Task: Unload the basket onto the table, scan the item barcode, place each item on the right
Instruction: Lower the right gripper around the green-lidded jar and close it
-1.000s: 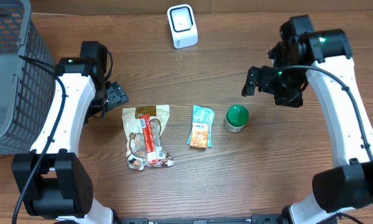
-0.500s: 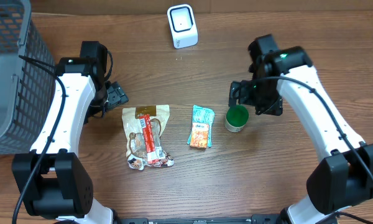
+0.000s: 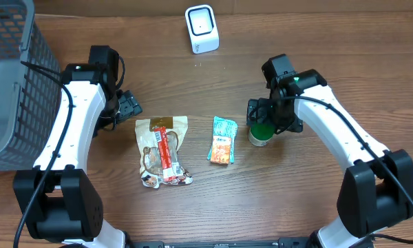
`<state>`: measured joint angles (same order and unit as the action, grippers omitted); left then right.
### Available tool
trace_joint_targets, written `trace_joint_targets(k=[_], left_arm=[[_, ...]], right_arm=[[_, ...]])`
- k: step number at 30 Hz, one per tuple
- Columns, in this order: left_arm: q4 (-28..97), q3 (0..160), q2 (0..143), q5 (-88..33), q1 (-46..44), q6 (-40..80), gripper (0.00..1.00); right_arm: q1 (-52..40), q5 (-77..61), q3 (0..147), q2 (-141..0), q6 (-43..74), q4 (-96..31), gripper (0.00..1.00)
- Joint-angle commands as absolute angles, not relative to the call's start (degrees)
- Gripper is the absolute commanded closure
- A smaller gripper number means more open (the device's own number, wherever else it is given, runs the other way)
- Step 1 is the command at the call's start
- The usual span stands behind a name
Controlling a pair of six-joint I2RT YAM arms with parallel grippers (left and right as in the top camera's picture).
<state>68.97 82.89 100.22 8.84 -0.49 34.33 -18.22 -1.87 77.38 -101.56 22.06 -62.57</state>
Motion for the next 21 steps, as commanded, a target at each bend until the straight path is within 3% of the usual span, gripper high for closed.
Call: trace_joint_targets(k=[1, 21], left_arm=[[68.88, 83.68, 100.01, 9.15, -0.38, 34.48, 0.00], [68.88, 83.68, 100.01, 9.15, -0.38, 34.48, 0.00]], right_arm=[[-18.79, -0.89, 75.50, -101.93, 22.76, -60.03, 0.00], [-22.55, 5.08, 71.61, -102.30, 22.74, -54.46, 0.03]])
